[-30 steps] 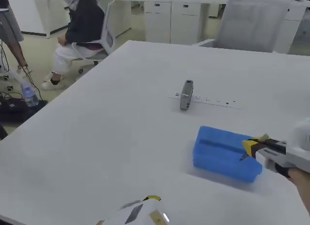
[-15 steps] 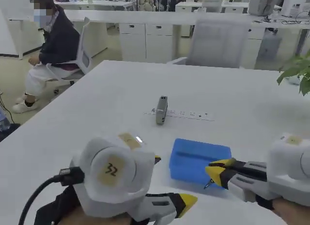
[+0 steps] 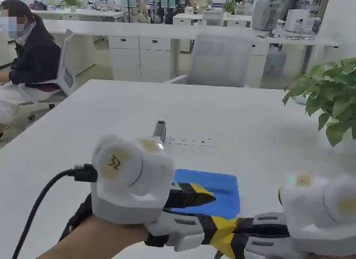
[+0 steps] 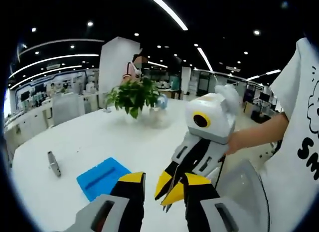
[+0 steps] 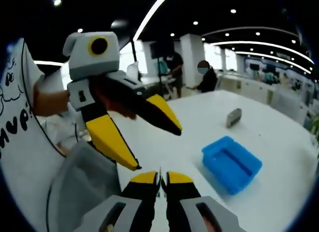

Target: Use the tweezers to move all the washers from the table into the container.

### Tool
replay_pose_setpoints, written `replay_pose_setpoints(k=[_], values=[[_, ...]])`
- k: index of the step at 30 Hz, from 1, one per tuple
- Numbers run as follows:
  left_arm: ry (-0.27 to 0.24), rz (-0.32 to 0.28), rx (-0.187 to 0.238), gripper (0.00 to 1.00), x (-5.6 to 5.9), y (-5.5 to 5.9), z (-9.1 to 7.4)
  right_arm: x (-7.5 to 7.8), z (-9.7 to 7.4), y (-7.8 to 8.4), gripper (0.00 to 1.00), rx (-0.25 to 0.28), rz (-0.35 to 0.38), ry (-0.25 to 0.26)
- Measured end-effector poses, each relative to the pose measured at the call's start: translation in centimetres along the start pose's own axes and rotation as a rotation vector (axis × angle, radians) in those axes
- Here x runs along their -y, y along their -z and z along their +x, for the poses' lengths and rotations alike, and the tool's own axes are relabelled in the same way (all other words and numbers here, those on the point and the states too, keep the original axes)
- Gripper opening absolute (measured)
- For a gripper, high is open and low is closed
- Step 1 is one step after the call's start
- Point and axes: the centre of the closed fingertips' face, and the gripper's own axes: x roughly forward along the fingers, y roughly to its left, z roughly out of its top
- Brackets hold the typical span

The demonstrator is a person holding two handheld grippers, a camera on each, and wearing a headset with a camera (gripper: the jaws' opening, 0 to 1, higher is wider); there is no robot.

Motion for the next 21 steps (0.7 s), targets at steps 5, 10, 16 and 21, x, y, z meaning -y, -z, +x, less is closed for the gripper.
replay_pose_setpoints(k=[5, 10, 16, 21], values=[[0.061, 0.038, 0.011, 0.05, 0.6, 0.2, 0.7, -0.5, 0.5, 0.5, 0.03, -0.04, -0.032, -0.021], [0.138, 0.049, -0.024, 0.05, 1.4, 0.8, 1.2, -0.4, 0.7, 0.5, 0.03, -0.054, -0.045, -0.046], [0.186, 0.108, -0.043, 0.0, 1.4, 1.2, 1.6, -0.5, 1.1, 1.0, 0.03, -0.098, -0.086, -0.098], [0.21, 0.133, -0.069, 0.0, 1.1, 1.8, 1.9, 0.0, 1.4, 2.0, 0.03, -0.146, -0.118, -0.124]])
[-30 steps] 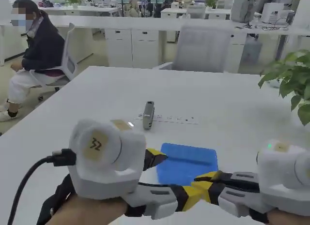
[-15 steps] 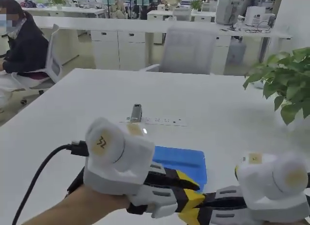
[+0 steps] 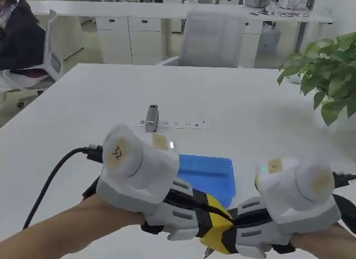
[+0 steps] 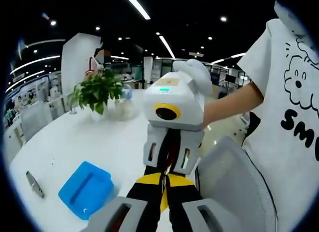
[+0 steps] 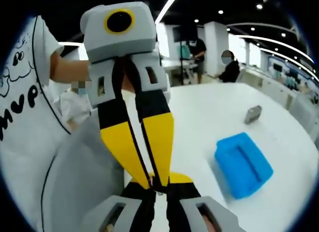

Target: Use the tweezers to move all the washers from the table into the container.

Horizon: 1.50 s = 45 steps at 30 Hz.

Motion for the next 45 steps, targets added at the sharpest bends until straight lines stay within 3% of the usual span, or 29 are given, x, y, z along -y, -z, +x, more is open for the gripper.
replay_pose_setpoints(k=[9, 11, 14, 18, 20, 23, 25, 29, 35, 38, 42, 45], values=[[-0.048, 0.049, -0.085, 0.0, -2.4, 2.7, 0.8, 2.9, 0.9, 2.7, 0.05, -0.082, -0.001, 0.03], [-0.059, 0.071, -0.115, 0.0, -3.0, 3.6, 1.0, 4.4, 1.6, 3.8, 0.05, -0.12, -0.02, 0.063], [-0.081, 0.134, -0.187, 0.0, -4.0, 5.6, 1.6, 5.4, 2.6, 4.8, 0.06, -0.153, 0.002, 0.099], [-0.08, 0.17, -0.258, 0.0, -4.6, 7.9, 2.5, 6.2, 4.1, 6.4, 0.07, -0.156, 0.066, 0.156], [-0.08, 0.185, -0.283, 0.0, -4.9, 8.6, 2.6, 6.3, 4.7, 6.8, 0.07, -0.146, 0.033, 0.19], [-0.068, 0.203, -0.31, 0.0, -5.0, 9.6, 2.7, 6.5, 5.2, 7.2, 0.07, -0.147, 0.037, 0.22], [-0.067, 0.229, -0.35, 0.0, -5.3, 10.6, 2.7, 6.7, 5.2, 7.4, 0.09, -0.141, 0.051, 0.241], [-0.071, 0.2, -0.364, 0.0, -6.0, 11.8, 2.4, 6.3, 4.3, 7.4, 0.21, -0.096, 0.151, 0.277], [-0.087, 0.2, -0.425, 0.0, -7.1, 14.0, 1.9, 5.3, 0.7, 8.3, 0.36, -0.028, 0.283, 0.414], [-0.084, 0.218, -0.466, 0.0, -7.3, 15.2, 2.1, 3.9, -1.4, 9.3, 0.45, 0.018, 0.41, 0.471], [-0.089, 0.222, -0.483, 0.0, -7.5, 16.1, 2.3, 2.3, -3.5, 8.9, 0.47, 0.099, 0.517, 0.516], [-0.095, 0.223, -0.503, 0.0, -7.7, 16.7, 2.4, 1.6, -4.8, 8.5, 0.47, 0.12, 0.534, 0.554]])
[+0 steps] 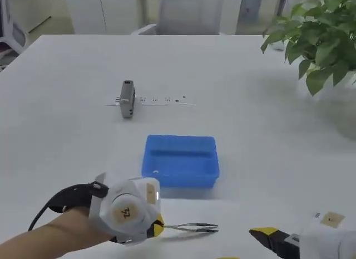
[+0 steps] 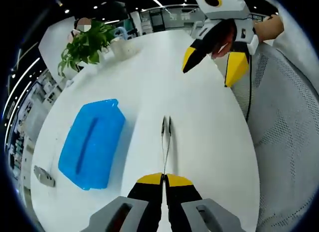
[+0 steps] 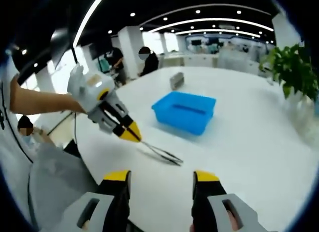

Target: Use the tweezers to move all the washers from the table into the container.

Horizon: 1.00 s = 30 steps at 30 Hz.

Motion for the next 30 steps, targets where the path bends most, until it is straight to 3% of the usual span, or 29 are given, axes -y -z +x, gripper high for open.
replay_pose_setpoints(k=[8, 10, 12, 15, 16, 18, 19, 22, 26, 30], values=[[-0.025, 0.0, -0.032, 0.0, 0.4, 0.7, 0.6, 0.6, -1.8, -0.4, 0.47, 0.024, -0.059, 0.077], [-0.052, -0.005, -0.032, 0.02, 0.1, 0.6, 0.4, 1.1, -2.6, -0.8, 0.47, 0.038, -0.099, 0.111], [-0.06, -0.073, -0.012, 0.1, 0.1, 0.2, 0.0, 1.2, -3.2, -0.9, 0.47, 0.052, -0.104, 0.118], [-0.12, -0.145, 0.02, 0.18, -0.5, -0.3, -1.4, 1.5, -3.5, -1.4, 0.48, 0.086, -0.075, 0.114], [-0.158, -0.214, 0.031, 0.22, -0.8, -0.3, -2.2, 1.6, -3.6, -1.6, 0.5, 0.094, -0.069, 0.117], [-0.172, -0.251, 0.058, 0.26, -0.7, -0.7, -3.0, 1.9, -3.6, -1.7, 0.52, 0.103, -0.058, 0.117], [-0.2, -0.297, 0.092, 0.28, -0.7, -1.1, -3.9, 2.0, -3.5, -1.6, 0.54, 0.102, -0.049, 0.112], [-0.243, -0.454, 0.111, 0.4, 0.2, -0.9, -5.8, 2.0, -3.6, -1.7, 0.58, 0.112, -0.036, 0.12], [-0.302, -0.606, 0.199, 0.51, 1.2, -1.2, -8.0, 2.3, -3.7, -1.8, 0.61, 0.133, -0.025, 0.128], [-0.379, -0.682, 0.221, 0.62, 1.9, -0.5, -9.7, 2.5, -3.6, -1.7, 0.68, 0.135, -0.041, 0.153]])
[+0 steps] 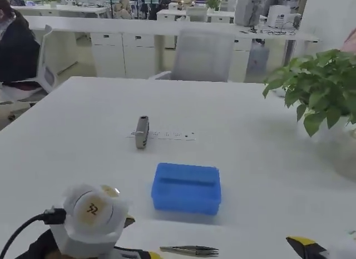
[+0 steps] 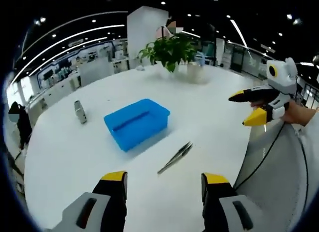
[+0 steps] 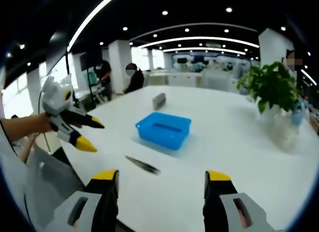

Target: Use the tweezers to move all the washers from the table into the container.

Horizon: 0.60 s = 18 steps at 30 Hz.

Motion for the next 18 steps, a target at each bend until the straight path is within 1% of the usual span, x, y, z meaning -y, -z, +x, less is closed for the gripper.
replay_pose_setpoints(k=[2, 3, 4, 5, 7, 8, 10, 12, 14, 18], values=[[-0.056, -0.036, 0.017, 0.68, -0.4, 0.2, -0.9, -0.3, 0.1, 0.0, 0.71, -0.003, -0.011, 0.001], [-0.068, -0.037, 0.028, 0.7, -0.5, 0.4, -1.4, -0.5, 0.1, 0.0, 0.72, -0.003, -0.019, 0.004], [-0.075, -0.042, 0.024, 0.72, -0.5, 0.7, -1.6, -0.5, 0.1, 0.0, 0.73, -0.003, -0.023, 0.005], [-0.118, -0.052, 0.03, 0.73, -1.1, 0.9, -2.1, -0.6, 0.3, 0.1, 0.74, -0.008, -0.036, 0.008], [-0.143, -0.044, 0.028, 0.77, -1.4, 1.3, -2.6, -0.8, 0.4, 0.3, 0.77, -0.026, -0.041, 0.005], [-0.173, -0.046, 0.024, 0.79, -1.8, 1.4, -3.1, -0.7, 0.3, 0.3, 0.78, -0.024, -0.037, 0.006], [-0.198, -0.049, 0.03, 0.84, -2.2, 1.4, -3.7, -0.4, 0.1, 0.0, 0.81, -0.009, -0.025, 0.016], [-0.216, -0.058, 0.044, 0.86, -2.4, 1.4, -4.5, 0.0, -0.1, -0.3, 0.82, 0.007, 0.009, 0.021], [-0.219, -0.066, 0.047, 0.88, -2.4, 1.5, -4.8, 0.6, -0.2, -0.3, 0.83, 0.013, 0.031, 0.029], [-0.23, -0.073, 0.046, 0.91, -2.3, 1.9, -5.1, 0.9, -0.3, -0.3, 0.85, 0.018, 0.03, 0.037]])
